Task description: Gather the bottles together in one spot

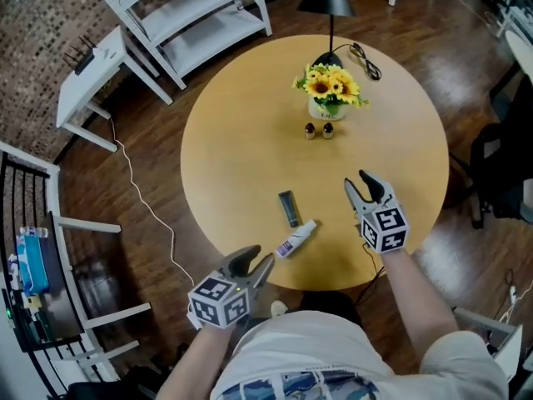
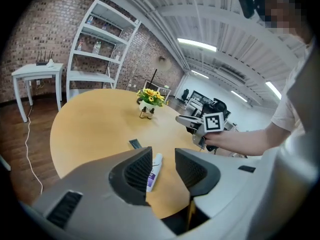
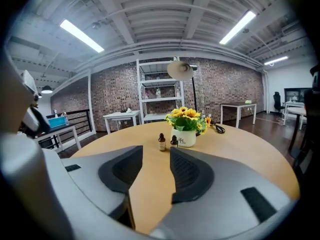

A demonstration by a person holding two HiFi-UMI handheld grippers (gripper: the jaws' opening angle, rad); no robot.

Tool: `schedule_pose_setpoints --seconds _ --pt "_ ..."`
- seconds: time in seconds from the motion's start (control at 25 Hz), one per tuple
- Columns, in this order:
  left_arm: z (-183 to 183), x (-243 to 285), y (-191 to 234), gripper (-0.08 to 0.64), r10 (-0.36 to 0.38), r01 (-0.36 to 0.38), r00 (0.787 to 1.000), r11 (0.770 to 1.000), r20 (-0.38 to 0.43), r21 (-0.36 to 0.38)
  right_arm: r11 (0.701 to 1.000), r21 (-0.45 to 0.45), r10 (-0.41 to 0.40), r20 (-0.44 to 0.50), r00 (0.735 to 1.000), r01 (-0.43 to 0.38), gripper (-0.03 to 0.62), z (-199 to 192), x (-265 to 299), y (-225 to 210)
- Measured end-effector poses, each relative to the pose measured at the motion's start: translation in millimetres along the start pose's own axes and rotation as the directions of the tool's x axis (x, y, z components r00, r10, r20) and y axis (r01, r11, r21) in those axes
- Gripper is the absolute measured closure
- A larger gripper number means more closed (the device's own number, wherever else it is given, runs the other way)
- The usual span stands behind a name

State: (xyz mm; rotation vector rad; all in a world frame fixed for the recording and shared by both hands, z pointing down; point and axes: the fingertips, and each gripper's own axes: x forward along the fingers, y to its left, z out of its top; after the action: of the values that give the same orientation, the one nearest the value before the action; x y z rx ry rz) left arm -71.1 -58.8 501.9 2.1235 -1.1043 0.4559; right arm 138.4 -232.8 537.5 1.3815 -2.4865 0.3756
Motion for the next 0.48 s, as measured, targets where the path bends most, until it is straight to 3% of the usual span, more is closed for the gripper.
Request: schedule_pose_setpoints --seconds 0.32,0.48 --pt "-11.8 -54.3 -16.9 0.413 -0.078 0.07 0.991 0.995 0.108 0.072 0.998 -0.054 -0.044 -0.015 0.999 0.043 0.394 -14.8 -172.6 107.4" --pt "-42.3 -86.9 -24.0 0.413 -0.081 0.072 0.993 0.992 0.091 0.102 0.995 -0.043 -0.087 -0.014 0.996 0.086 0.394 -25.7 -230.9 150.9"
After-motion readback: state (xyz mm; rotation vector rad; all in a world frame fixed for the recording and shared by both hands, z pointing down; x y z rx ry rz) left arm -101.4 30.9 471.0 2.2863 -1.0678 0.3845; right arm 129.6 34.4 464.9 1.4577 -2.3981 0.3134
